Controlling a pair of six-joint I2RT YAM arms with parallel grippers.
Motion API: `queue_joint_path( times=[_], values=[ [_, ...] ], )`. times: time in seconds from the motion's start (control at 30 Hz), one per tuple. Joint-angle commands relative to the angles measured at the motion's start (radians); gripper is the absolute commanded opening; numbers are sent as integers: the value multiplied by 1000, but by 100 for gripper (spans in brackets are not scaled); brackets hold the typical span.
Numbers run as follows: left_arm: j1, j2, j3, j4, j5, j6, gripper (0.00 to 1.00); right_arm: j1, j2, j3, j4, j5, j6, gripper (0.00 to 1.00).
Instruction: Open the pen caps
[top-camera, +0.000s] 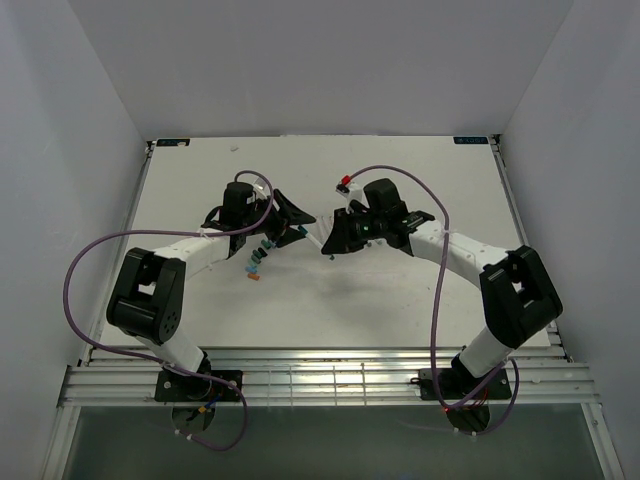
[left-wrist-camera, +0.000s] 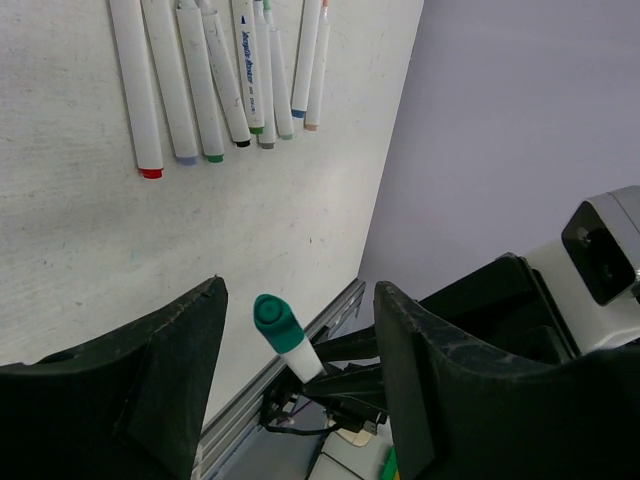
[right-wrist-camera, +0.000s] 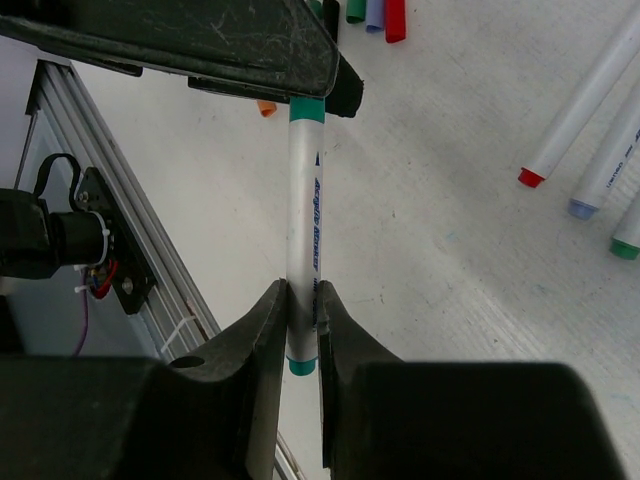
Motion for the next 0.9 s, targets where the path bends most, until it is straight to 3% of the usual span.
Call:
queue_joint_path(
  times=[0.0,0.2,0.6,0.67,0.77,0.83,0.87],
  values=[
    [-2,-21,20,30,-6,-8,69,15,13,45,47,-3,11,8],
    [-2,-24,17,46,5,-18,58,23,27,42,63,8,20,8],
    [-3,-46,-23,67,12,-20,44,21,38,55,94,16,32,8],
    [-3,-47,-25,67,12,-20,38,21,35,52,93,16,31,8],
    [-3,-40,-17,70,18,-18,17,21,26,46,90,20,26,8],
    [-2,-40,-17,69,21,-18,11,21,22,46,86,22,14,8],
    [-3,-38,-14,69,21,-20,4,21,24,49,82,17,11,12]
  ],
)
